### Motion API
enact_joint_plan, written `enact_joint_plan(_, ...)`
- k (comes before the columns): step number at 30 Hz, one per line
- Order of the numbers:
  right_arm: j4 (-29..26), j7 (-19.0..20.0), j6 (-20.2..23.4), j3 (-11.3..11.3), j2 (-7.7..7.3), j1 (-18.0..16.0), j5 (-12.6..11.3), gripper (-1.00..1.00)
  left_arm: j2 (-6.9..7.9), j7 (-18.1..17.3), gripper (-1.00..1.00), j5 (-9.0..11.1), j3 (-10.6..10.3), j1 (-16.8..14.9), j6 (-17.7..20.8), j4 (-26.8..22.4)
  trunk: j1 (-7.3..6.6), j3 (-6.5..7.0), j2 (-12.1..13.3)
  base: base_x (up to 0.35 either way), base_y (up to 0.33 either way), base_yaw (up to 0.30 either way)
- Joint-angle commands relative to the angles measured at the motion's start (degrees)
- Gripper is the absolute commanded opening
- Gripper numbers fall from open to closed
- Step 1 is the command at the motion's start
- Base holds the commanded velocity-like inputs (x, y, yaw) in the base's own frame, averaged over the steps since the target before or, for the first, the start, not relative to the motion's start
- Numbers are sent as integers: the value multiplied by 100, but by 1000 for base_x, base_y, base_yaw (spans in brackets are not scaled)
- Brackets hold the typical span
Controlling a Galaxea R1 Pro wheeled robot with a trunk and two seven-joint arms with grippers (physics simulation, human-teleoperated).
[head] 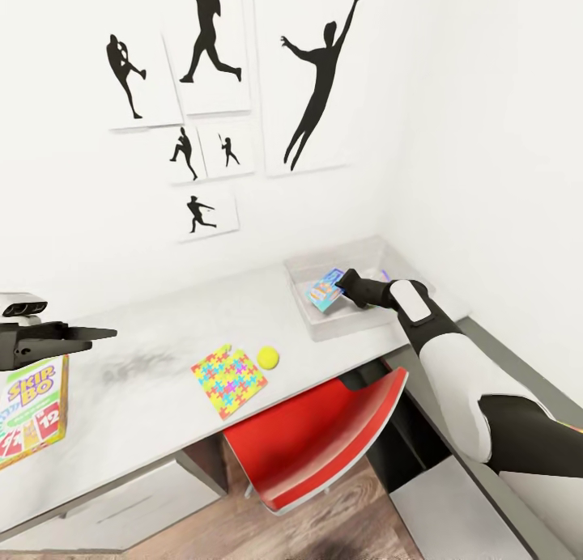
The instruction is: Put all the toys in the child's room - the three board games (two on the bed and one on the table), the two jigsaw puzzles on the table, and the tennis ball on the table - inside the toy box on the table in the child's room.
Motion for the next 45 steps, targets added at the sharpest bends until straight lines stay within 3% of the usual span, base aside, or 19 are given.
enact_joint_plan(1,-1,12,24,-17,6,-5,11,-100,6,-21,100,0,-3,-5,61,0,3,-20,-12,0,0,0)
enact_joint_plan(14,-371,20,30,-9,4,17,18,-100,29,-21,100,1,-3,-5,61,0,3,-44,-12,0,0,0)
enact_joint_plan(45,-388,14,33,-15,12,39,18,-100,29,-21,100,1,-3,-5,61,0,3,-28,-12,0,0,0)
